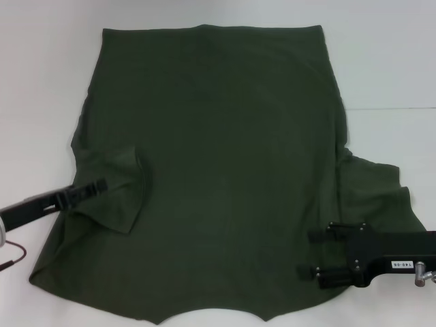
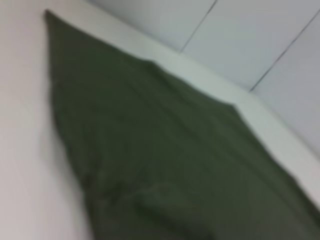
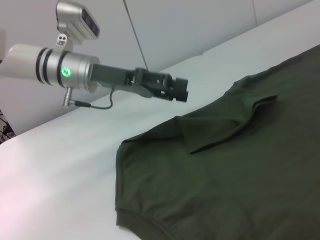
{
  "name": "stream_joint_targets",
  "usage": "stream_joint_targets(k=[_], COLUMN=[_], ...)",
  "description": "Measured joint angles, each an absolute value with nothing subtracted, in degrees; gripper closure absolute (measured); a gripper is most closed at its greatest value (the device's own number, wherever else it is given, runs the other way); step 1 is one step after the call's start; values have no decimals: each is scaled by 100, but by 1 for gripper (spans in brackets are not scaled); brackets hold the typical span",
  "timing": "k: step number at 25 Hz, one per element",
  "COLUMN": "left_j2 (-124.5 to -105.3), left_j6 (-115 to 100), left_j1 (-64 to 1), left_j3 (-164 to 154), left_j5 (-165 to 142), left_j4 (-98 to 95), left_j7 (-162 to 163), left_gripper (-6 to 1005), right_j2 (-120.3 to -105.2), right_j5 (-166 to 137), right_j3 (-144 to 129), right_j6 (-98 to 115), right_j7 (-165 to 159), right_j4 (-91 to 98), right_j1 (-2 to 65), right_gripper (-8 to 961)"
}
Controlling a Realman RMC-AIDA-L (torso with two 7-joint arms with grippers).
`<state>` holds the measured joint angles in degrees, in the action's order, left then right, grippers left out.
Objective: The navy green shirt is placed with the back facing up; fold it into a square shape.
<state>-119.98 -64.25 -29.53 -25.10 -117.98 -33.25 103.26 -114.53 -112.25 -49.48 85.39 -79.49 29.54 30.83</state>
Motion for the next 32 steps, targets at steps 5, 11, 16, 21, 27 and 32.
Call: stream_joint_targets(k=[5, 11, 16, 21, 27, 32], left_j2=[-12018, -12026, -11977, -11892, -11808, -11949], left_j6=[-6260, -6578, -7236, -7837, -8367, -8417], left_j1=[-2947, -2958, -3045, -3266, -3364, -3392], left_j3=[-2649, -2778, -2786, -2813, -2478, -2469], left_j5=[-12103, -12178, -12476, -13072, -12501, -11679], left_j4=[-3302, -3274, -3346, -3388, -3356, -3139], left_j7=[10320, 10393, 10747, 11127, 10990, 10287], left_gripper=[92, 92, 92, 92, 92, 92], right_j2=[-11455, -11449, -11415, -11400, -11383, -11366], right_j5=[-11226, -11226, -11225, -11223, -11206, -11179], right_j3=[-4948, -4947, -4941, -4935, -4895, -4433], right_j6=[8529, 8522, 8526, 8526, 8528, 8527], right_j7=[-7953, -7961, -7998, -8016, -8117, -8552], right_j4=[2953, 2953, 2953, 2953, 2953, 2990], right_j1=[3086, 3114, 3150, 3181, 3225, 3234], right_gripper=[25, 25, 25, 26, 26, 25])
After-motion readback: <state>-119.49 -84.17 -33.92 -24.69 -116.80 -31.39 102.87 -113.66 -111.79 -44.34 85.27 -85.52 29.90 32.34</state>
